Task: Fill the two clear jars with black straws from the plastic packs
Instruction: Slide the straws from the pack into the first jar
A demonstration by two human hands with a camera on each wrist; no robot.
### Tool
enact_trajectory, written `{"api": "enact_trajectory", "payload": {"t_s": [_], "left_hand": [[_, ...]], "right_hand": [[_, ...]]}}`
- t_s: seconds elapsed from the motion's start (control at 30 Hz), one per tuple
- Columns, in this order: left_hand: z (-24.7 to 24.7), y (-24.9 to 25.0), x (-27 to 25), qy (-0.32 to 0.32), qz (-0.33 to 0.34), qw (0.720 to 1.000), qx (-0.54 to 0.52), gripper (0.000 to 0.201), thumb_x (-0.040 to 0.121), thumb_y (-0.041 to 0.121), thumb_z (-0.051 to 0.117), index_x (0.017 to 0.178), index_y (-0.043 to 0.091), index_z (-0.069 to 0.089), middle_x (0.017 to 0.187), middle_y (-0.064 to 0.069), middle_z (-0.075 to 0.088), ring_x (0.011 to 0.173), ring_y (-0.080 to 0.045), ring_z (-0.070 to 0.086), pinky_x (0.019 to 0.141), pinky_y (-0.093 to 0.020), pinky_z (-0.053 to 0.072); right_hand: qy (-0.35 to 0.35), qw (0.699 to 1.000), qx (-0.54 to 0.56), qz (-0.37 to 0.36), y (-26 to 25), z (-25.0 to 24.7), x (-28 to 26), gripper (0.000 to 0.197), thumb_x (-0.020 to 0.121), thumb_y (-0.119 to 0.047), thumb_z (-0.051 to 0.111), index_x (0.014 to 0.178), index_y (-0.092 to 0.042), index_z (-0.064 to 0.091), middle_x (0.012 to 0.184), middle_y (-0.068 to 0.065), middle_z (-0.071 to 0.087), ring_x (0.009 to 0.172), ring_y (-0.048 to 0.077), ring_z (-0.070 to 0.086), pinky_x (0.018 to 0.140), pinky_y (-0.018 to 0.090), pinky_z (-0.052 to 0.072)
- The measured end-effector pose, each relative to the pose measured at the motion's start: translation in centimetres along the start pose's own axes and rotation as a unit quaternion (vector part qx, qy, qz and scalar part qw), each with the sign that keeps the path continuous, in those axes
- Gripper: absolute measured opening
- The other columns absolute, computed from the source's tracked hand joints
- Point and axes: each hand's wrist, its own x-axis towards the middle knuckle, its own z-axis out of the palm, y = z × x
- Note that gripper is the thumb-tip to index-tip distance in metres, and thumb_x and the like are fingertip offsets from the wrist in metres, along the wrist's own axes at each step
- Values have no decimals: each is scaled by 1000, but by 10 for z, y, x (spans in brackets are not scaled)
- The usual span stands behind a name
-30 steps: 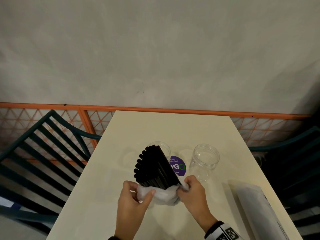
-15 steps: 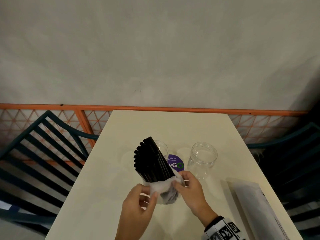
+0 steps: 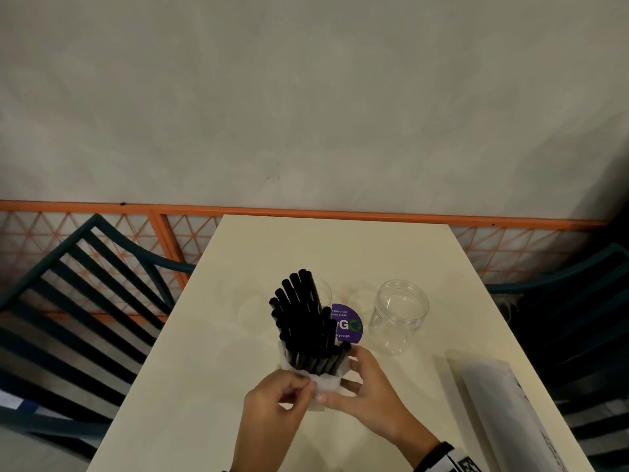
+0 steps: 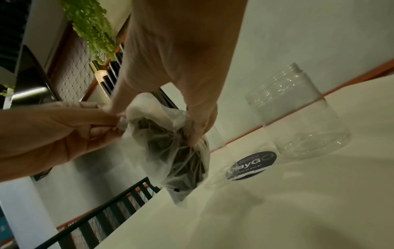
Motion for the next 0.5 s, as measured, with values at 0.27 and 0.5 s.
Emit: {"api": "enact_trajectory", "payload": {"t_s": [0.27, 0.5], "left_hand": [[-10, 32, 11, 57, 170, 973, 144, 26, 72, 38, 60, 98, 33, 63, 96, 17, 52, 84, 0, 49, 79, -7, 36], [12, 46, 49, -43, 31, 950, 307, 96, 69, 77, 36, 145, 21, 16, 154, -12, 17, 142, -37, 12, 114, -49, 16]], "right_hand": [[47, 997, 36, 54, 16, -10, 3, 58, 62, -9, 85, 112, -21, 57, 116, -1, 60, 104, 15, 59, 70, 23, 55], [-9, 995, 49, 83, 38, -5, 2, 87, 38, -46, 91, 112, -18, 53, 114, 11, 62, 103, 24, 61, 76, 33, 57]]}}
